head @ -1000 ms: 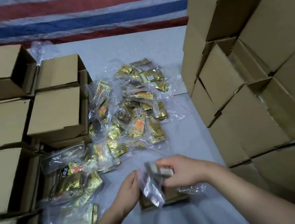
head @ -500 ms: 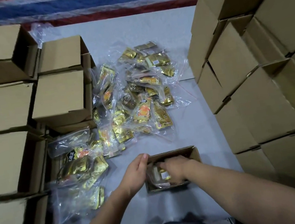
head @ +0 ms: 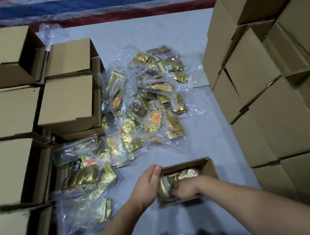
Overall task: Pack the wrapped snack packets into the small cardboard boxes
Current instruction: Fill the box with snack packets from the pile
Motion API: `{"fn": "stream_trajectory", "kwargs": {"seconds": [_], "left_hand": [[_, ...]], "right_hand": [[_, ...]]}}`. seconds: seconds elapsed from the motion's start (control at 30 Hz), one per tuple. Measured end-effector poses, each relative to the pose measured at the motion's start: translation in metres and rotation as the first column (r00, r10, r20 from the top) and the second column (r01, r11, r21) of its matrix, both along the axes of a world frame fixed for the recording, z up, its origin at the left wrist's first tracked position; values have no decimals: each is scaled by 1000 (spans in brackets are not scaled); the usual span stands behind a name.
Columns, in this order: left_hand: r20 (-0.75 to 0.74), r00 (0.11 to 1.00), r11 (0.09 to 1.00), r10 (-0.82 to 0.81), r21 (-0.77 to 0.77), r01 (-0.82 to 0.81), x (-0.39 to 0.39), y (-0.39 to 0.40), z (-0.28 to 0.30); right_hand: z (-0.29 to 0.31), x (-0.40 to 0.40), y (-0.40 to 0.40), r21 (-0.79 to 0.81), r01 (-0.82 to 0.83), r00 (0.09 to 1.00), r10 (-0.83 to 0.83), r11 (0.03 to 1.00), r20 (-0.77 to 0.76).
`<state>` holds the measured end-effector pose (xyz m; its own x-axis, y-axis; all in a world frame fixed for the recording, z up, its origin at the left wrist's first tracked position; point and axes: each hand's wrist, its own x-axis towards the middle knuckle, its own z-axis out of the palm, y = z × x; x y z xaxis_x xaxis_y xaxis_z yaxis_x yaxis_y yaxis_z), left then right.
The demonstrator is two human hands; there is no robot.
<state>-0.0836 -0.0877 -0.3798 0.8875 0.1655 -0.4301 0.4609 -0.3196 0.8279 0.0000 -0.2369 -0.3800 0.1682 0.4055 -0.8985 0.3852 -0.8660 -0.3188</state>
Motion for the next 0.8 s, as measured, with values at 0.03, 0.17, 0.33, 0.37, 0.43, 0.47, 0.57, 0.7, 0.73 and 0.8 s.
{"fn": "stream_trajectory", "kwargs": {"seconds": [0.03,0.17,0.33,0.37,0.43,0.47,0.57,0.7,0.73,0.8], "left_hand": [[2,1000,1000,-7,8,7,-1,-1,0],[16,1000,1000,-12,25,12,-5,-5,2],[-9,1000,1000,5,27,-5,-1,-1,5],[-18,1000,1000,6,28,-6,0,-1,6],[-24,1000,1000,5,26,-4,1,0,8],[-23,1000,1000,1,27,-1,1,-1,8],[-28,1000,1000,4,25,-4,2,-4,11],[-61,998,1000,5,31,-3,4,-4,14],[-72,997,999,0,38,3,5,-3,14],[-86,996,998,12,55,-8,9,-1,17]], "right_hand": [[-3,-3,3,-29,0,999,-1,1000,-48],[-3,-1,8,-69,44,993,-51,997,-104],[7,15,2,55,66,993,-71,996,97],[9,19,-1,77,76,986,-86,994,142],[11,23,-7,54,71,982,-80,996,172],[10,23,-9,33,66,984,-70,997,167],[5,21,-13,11,96,988,-96,995,118],[12,19,-12,54,124,987,-129,991,99],[19,20,-12,78,127,987,-134,989,86],[37,25,-15,152,158,985,-166,976,37]]}}
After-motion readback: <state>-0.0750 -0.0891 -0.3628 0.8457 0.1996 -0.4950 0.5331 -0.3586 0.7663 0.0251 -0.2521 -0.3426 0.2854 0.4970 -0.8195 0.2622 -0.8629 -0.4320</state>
